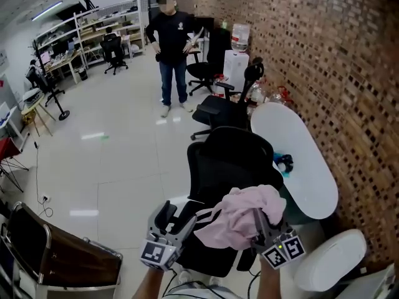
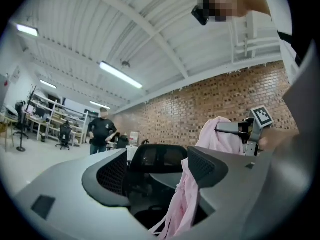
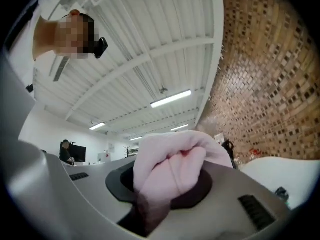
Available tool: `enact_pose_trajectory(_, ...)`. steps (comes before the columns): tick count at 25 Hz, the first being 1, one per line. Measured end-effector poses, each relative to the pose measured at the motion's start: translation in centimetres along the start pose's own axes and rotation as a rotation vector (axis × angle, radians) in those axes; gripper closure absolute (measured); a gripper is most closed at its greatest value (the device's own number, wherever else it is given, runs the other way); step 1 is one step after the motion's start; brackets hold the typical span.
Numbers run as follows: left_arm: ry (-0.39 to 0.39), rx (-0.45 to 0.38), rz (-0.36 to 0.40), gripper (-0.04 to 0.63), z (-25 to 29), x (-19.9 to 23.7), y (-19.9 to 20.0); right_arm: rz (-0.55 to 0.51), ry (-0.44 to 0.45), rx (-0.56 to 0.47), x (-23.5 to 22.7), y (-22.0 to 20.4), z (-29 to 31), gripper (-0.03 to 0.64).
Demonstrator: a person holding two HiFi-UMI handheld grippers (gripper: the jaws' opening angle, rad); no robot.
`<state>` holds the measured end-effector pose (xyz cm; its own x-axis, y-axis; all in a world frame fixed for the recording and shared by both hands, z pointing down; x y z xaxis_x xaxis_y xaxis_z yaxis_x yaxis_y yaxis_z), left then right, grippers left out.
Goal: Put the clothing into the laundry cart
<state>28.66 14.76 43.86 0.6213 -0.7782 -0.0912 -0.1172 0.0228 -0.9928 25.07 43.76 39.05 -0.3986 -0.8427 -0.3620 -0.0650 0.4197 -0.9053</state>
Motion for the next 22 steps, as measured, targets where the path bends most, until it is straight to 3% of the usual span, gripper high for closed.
enact_pose_trajectory(5,0.022,-0.076,0.072,0.233,-0.4,-0.2,4.2,-0.043,0.03,-0.062,1.8,3.0,-0.4,0.491)
enact_pose_trajectory(17,0.078,-0.071,0.095,0.232,-1.6,-3.1,5.3,0.0,0.1,-0.01,2.0,1.9,-2.1,0.491)
enact_pose_trajectory(22,0.194,-0.054,0.136,0.232,-5.3,-2.3,5.1,0.01,0.22,0.017,4.7,1.6,-1.0,0.491)
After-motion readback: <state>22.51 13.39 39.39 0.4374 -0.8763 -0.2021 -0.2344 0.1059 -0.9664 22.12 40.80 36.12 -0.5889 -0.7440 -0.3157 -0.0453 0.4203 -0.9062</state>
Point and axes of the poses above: the fingertips, and each gripper's own axes: z forward along the fingers, x to its left, y out of its top, the point moved 7 cm from there along -z, backward along the fingers, and after that the axes turned 11 degrees about z, right-handed, at the moved point
